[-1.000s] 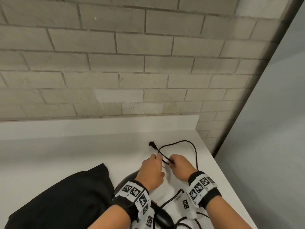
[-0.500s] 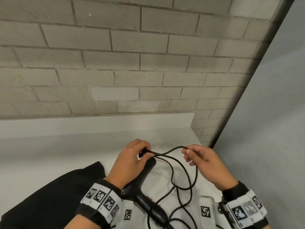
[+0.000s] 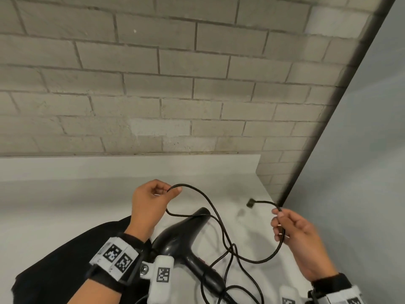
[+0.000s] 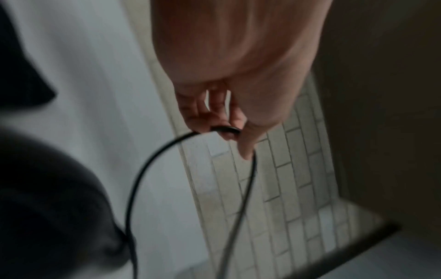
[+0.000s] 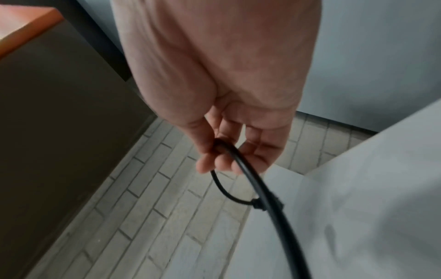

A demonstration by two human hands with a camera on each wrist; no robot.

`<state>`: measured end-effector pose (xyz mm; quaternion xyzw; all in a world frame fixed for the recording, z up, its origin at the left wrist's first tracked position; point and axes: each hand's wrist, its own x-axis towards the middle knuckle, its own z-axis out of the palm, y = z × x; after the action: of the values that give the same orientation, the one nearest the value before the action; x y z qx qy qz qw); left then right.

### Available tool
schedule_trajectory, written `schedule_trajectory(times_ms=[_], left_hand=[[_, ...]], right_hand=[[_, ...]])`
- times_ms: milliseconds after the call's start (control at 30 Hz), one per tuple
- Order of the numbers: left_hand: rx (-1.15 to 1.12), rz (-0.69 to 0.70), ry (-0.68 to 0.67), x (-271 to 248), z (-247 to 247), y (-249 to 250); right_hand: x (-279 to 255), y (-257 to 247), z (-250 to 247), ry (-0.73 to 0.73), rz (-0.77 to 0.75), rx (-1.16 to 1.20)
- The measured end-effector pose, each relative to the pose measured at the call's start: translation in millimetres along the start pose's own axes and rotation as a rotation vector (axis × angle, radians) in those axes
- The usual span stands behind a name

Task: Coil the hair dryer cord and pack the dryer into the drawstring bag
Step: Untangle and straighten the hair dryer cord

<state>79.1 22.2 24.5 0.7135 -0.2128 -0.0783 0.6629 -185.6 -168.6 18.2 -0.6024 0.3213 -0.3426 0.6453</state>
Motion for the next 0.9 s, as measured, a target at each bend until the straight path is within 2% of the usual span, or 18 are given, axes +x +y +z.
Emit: schedule_trajectory(times_ms=[67,267,367,500,600,700,833,900], left_hand=[[-0.029,-0.072,-0.007,2.9,7.9,5.0],[0.097,-0.059,-0.14,20.0,33.5,29.6],[0.08,-0.047,-0.274,23.2,44.1,47.5],[0.11,0.054,-0.554,16.9,50.1,78.8],[0.14,0.195,-0.707,5.5,51.5,104.8],[0.2,0.35,-0.798,-12.4,59.4,119.8],[0.299,0.459,-0.883,-33.1,69.8,113.1],[0.32,0.496,-0.87,-37.8,67.0,102.2]], right_hand=[[-14.8,4.5,5.1,0.003,-0.021,0.022],[-63.9,-5.7,27.6,-0.085,-0.13,0.145],[-80.7,-16.1,35.4,-0.184,-0.107,0.128],[-86.2,-19.7,45.4,-0.312,-0.015,-0.003],[-78.8,-11.4,56.5,-0.26,0.035,-0.047],[-67.3,-11.6,78.8,-0.138,0.069,0.055],[-37.0,-8.7,102.0,-0.016,0.016,0.178],[-19.4,-4.2,103.9,-0.007,0.003,0.192]])
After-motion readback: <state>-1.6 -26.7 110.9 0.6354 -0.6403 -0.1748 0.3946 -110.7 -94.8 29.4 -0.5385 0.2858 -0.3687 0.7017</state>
